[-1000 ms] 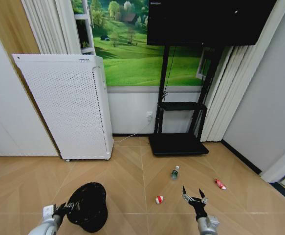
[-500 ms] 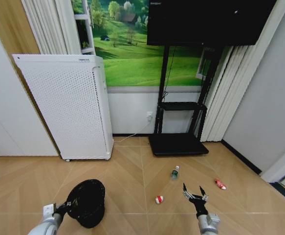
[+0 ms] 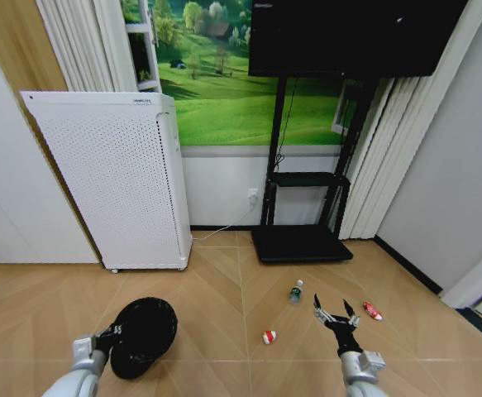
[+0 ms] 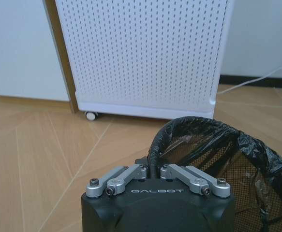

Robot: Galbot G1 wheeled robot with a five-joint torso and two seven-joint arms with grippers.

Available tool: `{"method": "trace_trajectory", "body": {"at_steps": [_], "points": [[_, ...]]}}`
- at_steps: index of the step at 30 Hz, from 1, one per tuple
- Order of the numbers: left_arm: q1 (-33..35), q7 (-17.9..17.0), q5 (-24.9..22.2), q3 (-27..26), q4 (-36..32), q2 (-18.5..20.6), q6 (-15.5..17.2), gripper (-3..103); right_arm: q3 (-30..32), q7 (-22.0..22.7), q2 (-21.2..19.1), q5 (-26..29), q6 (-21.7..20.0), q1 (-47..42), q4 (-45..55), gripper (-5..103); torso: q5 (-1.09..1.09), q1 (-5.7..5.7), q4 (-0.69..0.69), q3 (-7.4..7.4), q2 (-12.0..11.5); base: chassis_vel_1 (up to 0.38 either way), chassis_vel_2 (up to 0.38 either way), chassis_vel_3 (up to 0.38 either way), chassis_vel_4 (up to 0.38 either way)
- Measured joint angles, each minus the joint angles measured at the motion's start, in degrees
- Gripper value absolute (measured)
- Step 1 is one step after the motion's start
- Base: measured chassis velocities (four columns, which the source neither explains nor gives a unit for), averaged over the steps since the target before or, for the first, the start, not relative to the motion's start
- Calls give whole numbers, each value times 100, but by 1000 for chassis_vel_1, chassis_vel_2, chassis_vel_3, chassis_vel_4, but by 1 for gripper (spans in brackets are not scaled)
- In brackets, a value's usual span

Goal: Pick up the trash bin and place the garbage on the floor into it.

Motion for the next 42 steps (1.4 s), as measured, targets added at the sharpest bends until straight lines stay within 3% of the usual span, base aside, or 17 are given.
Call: {"method": "trace_trajectory", "body": {"at_steps": [5, 8, 15, 21, 27, 28, 32, 42], "points": [[5, -5, -65, -28, -143, 20, -133, 7, -7, 10, -17, 37, -207, 46, 322, 100, 0, 0, 0, 0, 1, 0, 0, 0, 0], [4, 24, -153, -48, -166, 57, -276, 7, -1, -319, -165, 309, -646, 38, 503, 100, -1, 0, 1, 0, 1, 0, 0, 0, 0], [71, 137, -270, -80, -321, 228, -470, 7, -88, -669, -540, 580, -776, 191, 179, 100, 0, 0, 2, 0, 1, 0, 0, 0, 0], [102, 136, -489, -125, -565, 351, -655, 7, -135, -674, -729, 611, -733, 243, -42, 100, 1, 0, 1, 0, 0, 0, 0, 0, 0], [60, 67, -743, -99, -960, 458, -1147, 7, -164, -575, -727, 647, -679, 251, -119, 100, 1, 0, 1, 0, 1, 0, 0, 0, 0], [-84, 140, -869, -3, -1030, 628, -1414, 7, -221, -528, -687, 682, -776, 198, -85, 100, -1, 0, -1, 0, 1, 0, 0, 0, 0], [-157, 340, -906, 8, -1030, 821, -1645, 7, -366, -446, -679, 703, -1148, 116, -37, 100, -1, 0, 1, 1, 1, 0, 0, 0, 0], [-175, 636, -874, 4, -1085, 1013, -1856, 7, -384, -332, -639, 432, -1276, 173, -272, 100, 0, 0, 1, 0, 1, 0, 0, 0, 0]]}}
